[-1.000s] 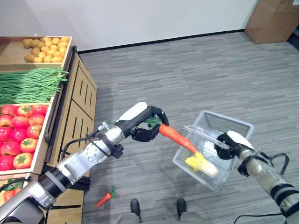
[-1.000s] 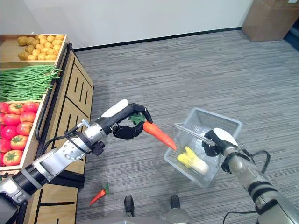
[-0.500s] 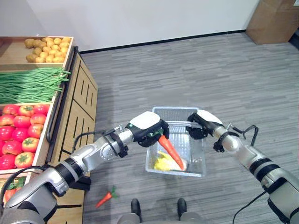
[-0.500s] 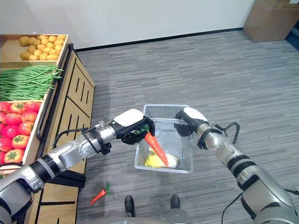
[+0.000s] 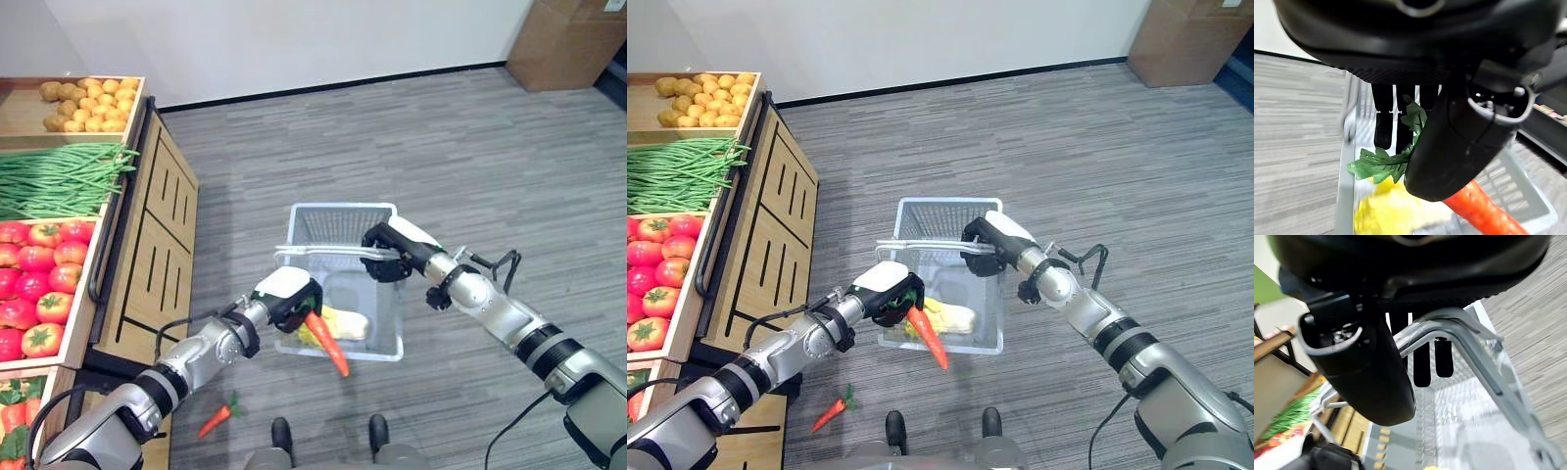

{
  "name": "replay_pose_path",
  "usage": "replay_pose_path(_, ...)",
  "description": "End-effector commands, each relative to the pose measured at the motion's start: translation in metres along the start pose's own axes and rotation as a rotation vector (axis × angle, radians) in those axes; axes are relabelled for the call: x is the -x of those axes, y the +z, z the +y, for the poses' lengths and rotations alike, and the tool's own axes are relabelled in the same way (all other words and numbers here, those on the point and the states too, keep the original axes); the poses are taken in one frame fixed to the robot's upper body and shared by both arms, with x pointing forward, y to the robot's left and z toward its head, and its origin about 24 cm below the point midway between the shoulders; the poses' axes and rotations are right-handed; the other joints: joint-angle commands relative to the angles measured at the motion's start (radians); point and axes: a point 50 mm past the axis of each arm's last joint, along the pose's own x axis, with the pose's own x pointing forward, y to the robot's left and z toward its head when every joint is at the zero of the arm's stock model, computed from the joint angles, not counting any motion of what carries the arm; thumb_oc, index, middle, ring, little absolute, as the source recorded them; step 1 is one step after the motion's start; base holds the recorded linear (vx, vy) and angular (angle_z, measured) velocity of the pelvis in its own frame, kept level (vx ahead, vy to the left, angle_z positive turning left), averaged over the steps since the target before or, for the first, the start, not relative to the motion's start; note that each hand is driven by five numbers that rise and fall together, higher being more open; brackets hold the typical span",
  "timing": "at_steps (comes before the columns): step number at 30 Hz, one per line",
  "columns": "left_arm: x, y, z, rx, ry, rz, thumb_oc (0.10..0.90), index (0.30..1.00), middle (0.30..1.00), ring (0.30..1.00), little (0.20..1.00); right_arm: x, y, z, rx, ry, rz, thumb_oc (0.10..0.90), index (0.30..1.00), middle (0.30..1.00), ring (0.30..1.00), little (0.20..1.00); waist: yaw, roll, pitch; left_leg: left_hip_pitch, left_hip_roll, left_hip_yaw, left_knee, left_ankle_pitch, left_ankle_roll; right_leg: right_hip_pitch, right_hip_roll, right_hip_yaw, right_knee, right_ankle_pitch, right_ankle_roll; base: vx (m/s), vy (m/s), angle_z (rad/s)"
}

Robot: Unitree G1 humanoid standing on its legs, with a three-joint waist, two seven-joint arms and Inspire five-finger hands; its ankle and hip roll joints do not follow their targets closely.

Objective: Get the vegetables into the basket

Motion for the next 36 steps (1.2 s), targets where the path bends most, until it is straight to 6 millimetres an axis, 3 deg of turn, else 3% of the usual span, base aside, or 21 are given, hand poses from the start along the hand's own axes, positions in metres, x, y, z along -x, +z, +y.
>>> replay_pose_path(1,-0.015,-0.005,0.042,-0.042,0.19,0.007,0.4,0.3,0.3,0.3,0.3,-0.01,0.071,-0.057,-0.1,-0.216,-0.355,0.4,0.3,0.3,0.3,0.3,0.01,-0.081,-0.075,0.055,0.004,-0.012,0.001,-0.108,-0.03,0.035,-0.055,0.005,0.0,-0.053,0.059,0.0,0.002,-0.05)
replay_pose_path(11,-0.016,-0.015,0.042,0.07,0.288,0.12,0.4,0.3,0.3,0.3,0.3,-0.008,0.067,-0.039,-0.107,-0.165,-0.337,0.4,0.3,0.3,0.3,0.3,0.012,-0.085,-0.084,0.052,0.007,-0.014,0.001,-0.104,-0.031,0.039,-0.055,-0.002,0.0,-0.054,0.056,0.0,0.0,-0.02)
replay_pose_path(18,-0.018,-0.023,0.029,0.135,0.305,0.226,0.4,0.3,0.3,0.3,0.3,-0.006,0.066,-0.024,-0.149,-0.142,-0.338,0.4,0.3,0.3,0.3,0.3,0.01,-0.087,-0.088,0.048,0.006,-0.017,0.001,-0.101,-0.031,0.038,-0.056,-0.007,0.0,-0.052,0.054,0.0,0.0,0.0)
replay_pose_path(19,-0.02,-0.024,0.027,0.14,0.307,0.24,0.478,0.41,0.41,0.41,0.41,-0.006,0.067,-0.023,-0.154,-0.143,-0.34,0.4,0.3,0.3,0.3,0.3,0.01,-0.088,-0.089,0.047,0.005,-0.018,0.001,-0.101,-0.031,0.037,-0.056,-0.007,0.0,-0.051,0.054,0.0,0.0,0.0)
replay_pose_path(20,-0.021,-0.024,0.025,0.144,0.302,0.248,0.792,0.849,0.849,0.849,0.849,-0.006,0.067,-0.023,-0.15,-0.14,-0.342,0.4,0.3,0.3,0.3,0.3,0.009,-0.088,-0.09,0.045,0.005,-0.018,0.001,-0.101,-0.031,0.036,-0.057,-0.008,0.0,-0.051,0.054,0.0,0.0,0.0)
replay_pose_path(21,-0.021,-0.023,0.022,0.146,0.288,0.248,0.9,1.0,1.0,1.0,1.0,-0.006,0.067,-0.023,-0.152,-0.144,-0.339,0.4,0.3,0.3,0.3,0.3,0.009,-0.088,-0.09,0.044,0.004,-0.019,0.001,-0.102,-0.03,0.035,-0.058,-0.008,0.0,-0.051,0.054,0.0,0.0,0.0)
replay_pose_path(30,-0.021,-0.013,0.015,0.126,0.219,0.183,0.9,1.0,1.0,1.0,1.0,-0.005,0.059,-0.023,-0.187,-0.18,-0.306,0.4,0.3,0.3,0.3,0.3,0.011,-0.089,-0.095,0.044,0.0,-0.021,0.001,-0.104,-0.027,0.035,-0.063,-0.009,0.0,-0.045,0.057,0.0,0.0,0.0)
replay_pose_path(36,-0.027,0.014,0.019,0.105,0.146,0.014,0.9,1.0,1.0,1.0,1.0,-0.008,0.03,-0.014,-0.221,-0.254,-0.165,0.4,0.3,0.3,0.3,0.3,0.014,-0.085,-0.098,0.042,-0.004,-0.026,0.001,-0.106,-0.024,0.036,-0.067,-0.013,0.0,-0.045,0.06,-0.01,0.01,0.03)
